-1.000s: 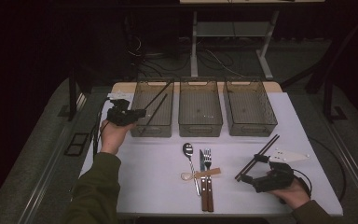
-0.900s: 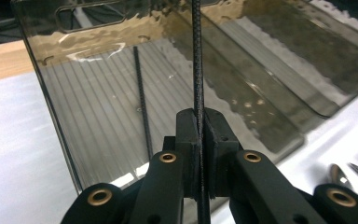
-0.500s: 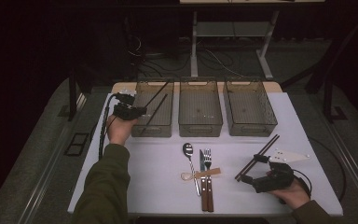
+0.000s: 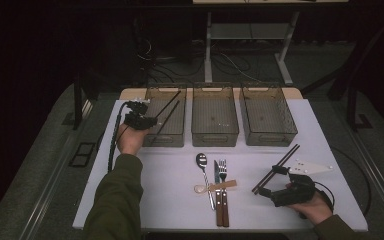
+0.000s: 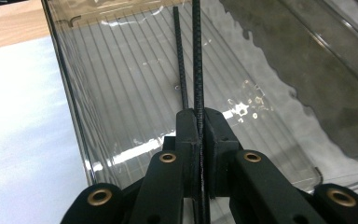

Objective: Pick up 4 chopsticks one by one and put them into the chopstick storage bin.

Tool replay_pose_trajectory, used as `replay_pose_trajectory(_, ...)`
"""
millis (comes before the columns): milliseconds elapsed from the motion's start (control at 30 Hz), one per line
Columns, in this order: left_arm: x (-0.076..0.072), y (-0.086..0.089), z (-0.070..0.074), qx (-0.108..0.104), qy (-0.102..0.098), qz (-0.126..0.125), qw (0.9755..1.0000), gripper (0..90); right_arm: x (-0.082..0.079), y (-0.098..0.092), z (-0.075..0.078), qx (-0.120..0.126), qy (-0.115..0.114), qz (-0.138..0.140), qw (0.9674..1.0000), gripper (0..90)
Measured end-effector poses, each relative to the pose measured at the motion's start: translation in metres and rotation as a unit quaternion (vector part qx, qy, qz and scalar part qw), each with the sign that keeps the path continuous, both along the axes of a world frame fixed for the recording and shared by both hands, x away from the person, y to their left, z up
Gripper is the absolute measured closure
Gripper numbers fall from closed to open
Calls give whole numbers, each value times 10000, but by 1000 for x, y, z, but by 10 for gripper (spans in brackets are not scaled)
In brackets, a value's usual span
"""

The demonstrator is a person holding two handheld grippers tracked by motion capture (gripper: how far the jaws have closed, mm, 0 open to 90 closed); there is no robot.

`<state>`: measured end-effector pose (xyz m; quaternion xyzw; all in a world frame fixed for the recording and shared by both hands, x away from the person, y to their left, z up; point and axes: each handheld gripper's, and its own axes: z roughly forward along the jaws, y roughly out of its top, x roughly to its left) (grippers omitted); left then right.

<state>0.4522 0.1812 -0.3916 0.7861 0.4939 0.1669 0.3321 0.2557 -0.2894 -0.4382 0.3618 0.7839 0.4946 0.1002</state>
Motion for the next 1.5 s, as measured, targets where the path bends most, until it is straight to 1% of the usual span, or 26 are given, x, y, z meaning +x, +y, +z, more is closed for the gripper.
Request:
replay_pose_trajectory(167,0,-1,-1,0,-1,-10,10000,845,0,0,0,0,0,3,10000,7)
replay_pose_trajectory(200,0,-1,0,-24,11,-35,10000,828,0,0,0,-3,-3,2,10000,7)
replay_pose_trajectory(267,0,-3,-1,-20,-27,-69,10000,732,0,0,0,1,-4,1,10000,7)
replay_pose_trajectory(300,0,-4,-1,-1,-42,-99,9999,702,0,0,0,6,-4,-1,10000,6)
replay_pose_trajectory(467,-1,-6,-1,-42,-113,-191,9997,625,0,0,0,1,-7,2,10000,7)
replay_pose_trajectory(600,-3,-8,1,-106,-228,-287,9993,566,0,0,0,6,-3,-1,10000,6)
replay_pose_trajectory(700,-5,-8,4,-241,-313,-367,9985,532,0,0,0,0,-2,1,10000,7)
replay_pose_trajectory(800,-9,-10,8,-338,-408,-506,9973,491,0,0,0,-1,-2,-2,10000,7)
replay_pose_trajectory(900,-13,-10,13,-330,-467,-660,9962,453,0,0,0,-8,1,-7,10000,7)
replay_pose_trajectory(933,-15,-10,14,-364,-466,-708,9957,440,0,0,0,-8,1,-11,10000,6)
replay_pose_trajectory(967,-16,-9,16,-364,-463,-810,9950,425,0,0,0,-11,0,-12,10000,7)
replay_pose_trajectory(1067,-21,-10,21,-507,-519,-924,9931,387,0,1,0,-15,20,-21,10000,7)
replay_pose_trajectory(1133,-25,-11,23,-512,-582,-1007,9919,369,0,1,0,-15,24,-23,10000,6)
replay_pose_trajectory(1167,-27,-12,23,-575,-610,-1029,9911,361,0,1,0,-15,24,-24,10000,6)
replay_pose_trajectory(1233,-31,-12,25,-603,-640,-1116,9899,333,0,1,0,-19,29,-20,10000,7)
replay_pose_trajectory(1333,-38,-15,28,-603,-719,-1226,9880,316,0,1,0,-18,28,-24,10000,7)
replay_pose_trajectory(1367,-41,-16,29,-642,-777,-1250,9870,309,0,1,0,-20,20,-21,10000,7)
replay_pose_trajectory(1433,-48,-17,31,-646,-811,-1348,9854,296,0,1,0,-20,23,-25,10000,6)
replay_pose_trajectory(1500,-55,-19,32,-719,-853,-1430,9834,286,0,1,0,-14,27,-31,10000,6)
